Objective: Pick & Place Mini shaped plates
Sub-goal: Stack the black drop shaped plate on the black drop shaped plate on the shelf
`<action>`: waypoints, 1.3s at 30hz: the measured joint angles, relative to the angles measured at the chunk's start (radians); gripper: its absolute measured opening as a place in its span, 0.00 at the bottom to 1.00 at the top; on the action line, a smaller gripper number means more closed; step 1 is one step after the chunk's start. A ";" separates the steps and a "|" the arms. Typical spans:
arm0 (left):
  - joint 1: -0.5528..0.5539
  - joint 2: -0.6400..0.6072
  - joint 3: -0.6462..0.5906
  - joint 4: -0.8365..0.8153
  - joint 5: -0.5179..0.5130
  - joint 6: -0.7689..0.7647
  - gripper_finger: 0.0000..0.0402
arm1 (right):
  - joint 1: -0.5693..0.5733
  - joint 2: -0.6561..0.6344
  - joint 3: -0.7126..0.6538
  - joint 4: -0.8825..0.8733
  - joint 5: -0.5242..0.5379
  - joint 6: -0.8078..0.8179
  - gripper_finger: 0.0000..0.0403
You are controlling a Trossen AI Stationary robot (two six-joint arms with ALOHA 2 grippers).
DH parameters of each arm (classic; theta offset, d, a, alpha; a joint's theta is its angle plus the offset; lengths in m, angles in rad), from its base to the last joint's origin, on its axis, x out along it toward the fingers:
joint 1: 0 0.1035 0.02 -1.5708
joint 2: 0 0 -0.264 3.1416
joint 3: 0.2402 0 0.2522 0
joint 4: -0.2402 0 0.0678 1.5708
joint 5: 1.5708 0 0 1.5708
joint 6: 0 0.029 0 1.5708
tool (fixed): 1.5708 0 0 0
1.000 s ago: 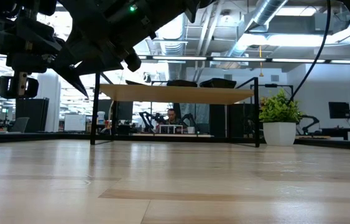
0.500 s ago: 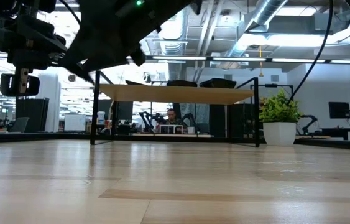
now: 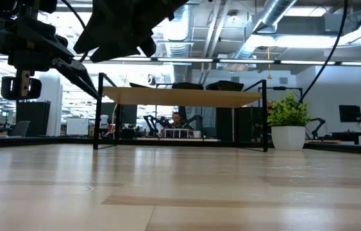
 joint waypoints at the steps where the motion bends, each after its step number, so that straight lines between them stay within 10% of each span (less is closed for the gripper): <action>1: 0.000 0.000 0.000 0.000 0.000 0.003 0.06 | 0.000 0.000 0.000 -0.002 0.000 0.000 0.52; 17: 0.000 -0.001 -0.001 0.079 0.026 0.231 0.06 | 0.000 -0.176 0.000 -0.146 0.000 0.049 0.52; 39: 0.000 -0.002 -0.001 0.338 0.035 1.526 0.06 | 0.002 -0.507 0.001 -0.148 -0.061 0.460 0.52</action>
